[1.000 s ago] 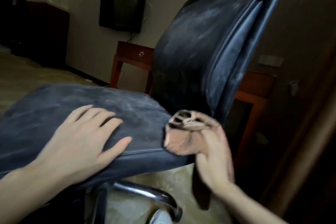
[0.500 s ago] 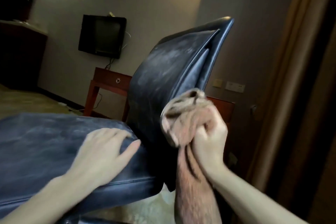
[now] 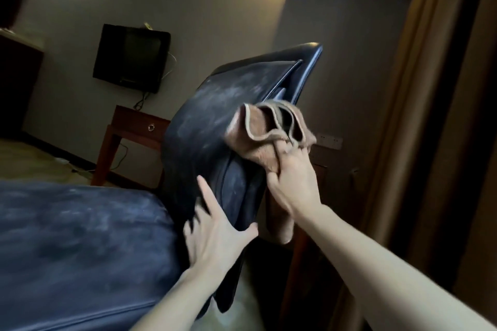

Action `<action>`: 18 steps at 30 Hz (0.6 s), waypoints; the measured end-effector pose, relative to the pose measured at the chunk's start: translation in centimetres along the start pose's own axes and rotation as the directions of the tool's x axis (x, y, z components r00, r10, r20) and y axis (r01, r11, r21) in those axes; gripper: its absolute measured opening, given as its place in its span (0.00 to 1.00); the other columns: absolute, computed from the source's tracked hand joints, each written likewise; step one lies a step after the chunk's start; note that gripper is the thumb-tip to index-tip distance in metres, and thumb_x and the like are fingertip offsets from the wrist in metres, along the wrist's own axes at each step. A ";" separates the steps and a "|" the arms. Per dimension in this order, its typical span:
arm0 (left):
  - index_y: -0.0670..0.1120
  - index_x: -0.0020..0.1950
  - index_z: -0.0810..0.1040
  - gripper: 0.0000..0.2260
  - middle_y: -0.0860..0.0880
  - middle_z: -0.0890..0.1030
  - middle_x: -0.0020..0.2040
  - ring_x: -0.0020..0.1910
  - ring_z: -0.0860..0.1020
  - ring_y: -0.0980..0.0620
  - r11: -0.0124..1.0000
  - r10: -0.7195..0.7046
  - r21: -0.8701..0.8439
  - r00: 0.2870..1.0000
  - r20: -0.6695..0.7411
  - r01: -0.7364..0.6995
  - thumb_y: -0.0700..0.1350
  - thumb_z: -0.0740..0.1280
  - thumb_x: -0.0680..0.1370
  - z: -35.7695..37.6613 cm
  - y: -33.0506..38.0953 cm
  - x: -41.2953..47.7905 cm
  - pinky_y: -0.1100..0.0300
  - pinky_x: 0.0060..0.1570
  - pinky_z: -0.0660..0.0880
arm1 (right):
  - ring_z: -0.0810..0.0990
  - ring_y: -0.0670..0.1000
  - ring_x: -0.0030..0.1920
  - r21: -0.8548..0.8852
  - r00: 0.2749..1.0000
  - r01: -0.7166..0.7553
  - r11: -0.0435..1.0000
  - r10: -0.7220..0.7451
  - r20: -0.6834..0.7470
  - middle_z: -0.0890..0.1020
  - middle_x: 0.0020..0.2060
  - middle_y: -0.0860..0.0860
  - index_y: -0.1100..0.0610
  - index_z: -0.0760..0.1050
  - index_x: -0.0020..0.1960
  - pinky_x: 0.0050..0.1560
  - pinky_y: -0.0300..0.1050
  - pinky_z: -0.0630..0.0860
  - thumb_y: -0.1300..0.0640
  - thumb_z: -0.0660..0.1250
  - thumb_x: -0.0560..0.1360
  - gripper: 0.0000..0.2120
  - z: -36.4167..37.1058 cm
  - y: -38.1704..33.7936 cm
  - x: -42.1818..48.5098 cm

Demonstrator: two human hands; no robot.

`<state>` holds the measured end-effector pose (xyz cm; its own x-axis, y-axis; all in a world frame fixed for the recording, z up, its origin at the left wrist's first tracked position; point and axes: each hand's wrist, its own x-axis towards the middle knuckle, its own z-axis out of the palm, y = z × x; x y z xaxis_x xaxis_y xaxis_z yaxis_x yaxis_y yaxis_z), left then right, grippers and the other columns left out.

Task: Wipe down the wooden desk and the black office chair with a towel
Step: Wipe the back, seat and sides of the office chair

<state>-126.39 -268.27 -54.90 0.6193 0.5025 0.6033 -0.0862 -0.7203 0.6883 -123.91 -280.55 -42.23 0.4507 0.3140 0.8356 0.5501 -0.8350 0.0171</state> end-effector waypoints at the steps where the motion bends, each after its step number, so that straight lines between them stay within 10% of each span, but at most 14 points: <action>1: 0.46 0.79 0.24 0.67 0.35 0.68 0.75 0.69 0.75 0.38 1.000 -0.003 0.014 1.000 0.001 0.003 0.71 0.72 0.64 0.3 0.2 0.1 0.46 0.70 0.68 | 0.71 0.65 0.66 0.016 1.000 0.000 1.000 0.000 0.012 0.76 0.65 0.62 0.55 0.70 0.71 0.60 0.59 0.77 0.56 0.62 0.71 0.28 0.8 0.1 -1.3; 8: 0.52 0.76 0.28 0.59 0.46 0.54 0.83 0.77 0.64 0.49 1.000 0.023 -0.014 0.999 -0.028 -0.024 0.69 0.70 0.67 1.7 1.6 1.1 0.48 0.70 0.66 | 0.81 0.60 0.38 -0.283 0.940 0.310 0.908 -0.337 -0.051 0.84 0.43 0.53 0.52 0.77 0.54 0.33 0.47 0.78 0.60 0.74 0.66 0.17 2.2 2.8 -6.3; 18: 0.48 0.82 0.40 0.57 0.41 0.71 0.72 0.62 0.78 0.40 0.998 -0.054 -0.041 0.998 -0.025 0.053 0.62 0.73 0.66 -1.7 0.9 -2.6 0.47 0.62 0.73 | 0.71 0.60 0.56 -0.195 0.898 0.078 0.978 -0.154 -0.412 0.78 0.56 0.63 0.50 0.69 0.63 0.42 0.55 0.78 0.54 0.58 0.75 0.17 -7.4 2.9 -0.9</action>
<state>-129.42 -269.42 -55.20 0.6032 0.5525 0.5753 -0.0854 -0.6724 0.7353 -127.97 -286.60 -38.89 0.0308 0.2244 0.9740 0.4360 -0.8799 0.1889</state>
